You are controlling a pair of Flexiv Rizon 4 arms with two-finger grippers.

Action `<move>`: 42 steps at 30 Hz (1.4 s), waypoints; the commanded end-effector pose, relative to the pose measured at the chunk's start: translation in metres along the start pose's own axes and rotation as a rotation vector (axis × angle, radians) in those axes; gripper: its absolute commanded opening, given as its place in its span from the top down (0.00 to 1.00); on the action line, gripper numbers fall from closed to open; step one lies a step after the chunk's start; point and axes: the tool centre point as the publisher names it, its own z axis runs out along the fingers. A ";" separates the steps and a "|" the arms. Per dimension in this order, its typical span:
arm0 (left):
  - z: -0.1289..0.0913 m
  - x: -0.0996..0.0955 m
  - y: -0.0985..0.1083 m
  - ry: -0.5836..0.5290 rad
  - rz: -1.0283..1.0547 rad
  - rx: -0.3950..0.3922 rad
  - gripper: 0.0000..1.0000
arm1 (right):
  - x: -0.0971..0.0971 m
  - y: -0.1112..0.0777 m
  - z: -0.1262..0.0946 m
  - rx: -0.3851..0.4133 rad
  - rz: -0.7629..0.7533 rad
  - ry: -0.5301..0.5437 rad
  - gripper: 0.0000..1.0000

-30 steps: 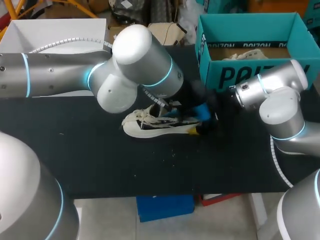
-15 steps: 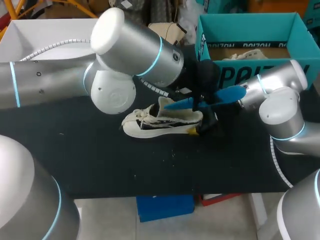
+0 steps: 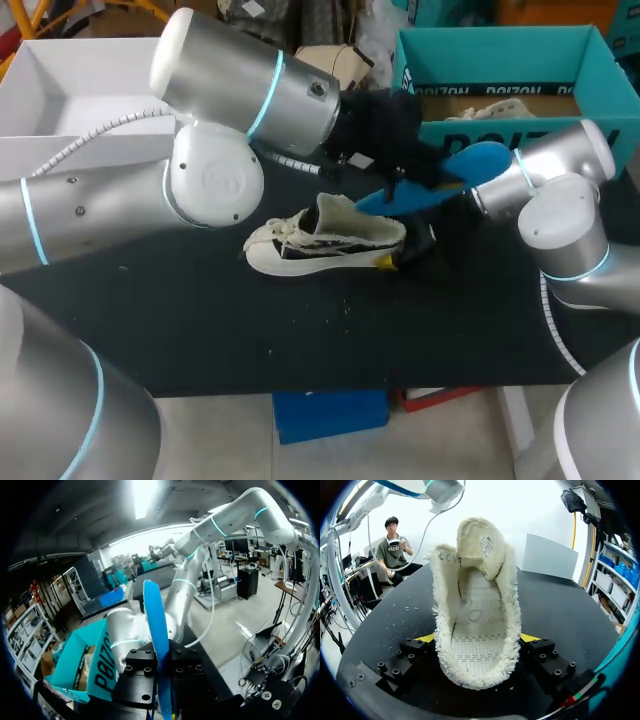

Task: Take the shoe out of the shoebox, open the shoe tongue, remove and reinsert the insole, then place the shoe into the shoebox

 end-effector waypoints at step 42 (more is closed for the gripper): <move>-0.098 0.026 -0.114 -0.152 -0.419 0.609 1.00 | 0.000 -0.002 0.003 0.001 0.001 -0.001 1.00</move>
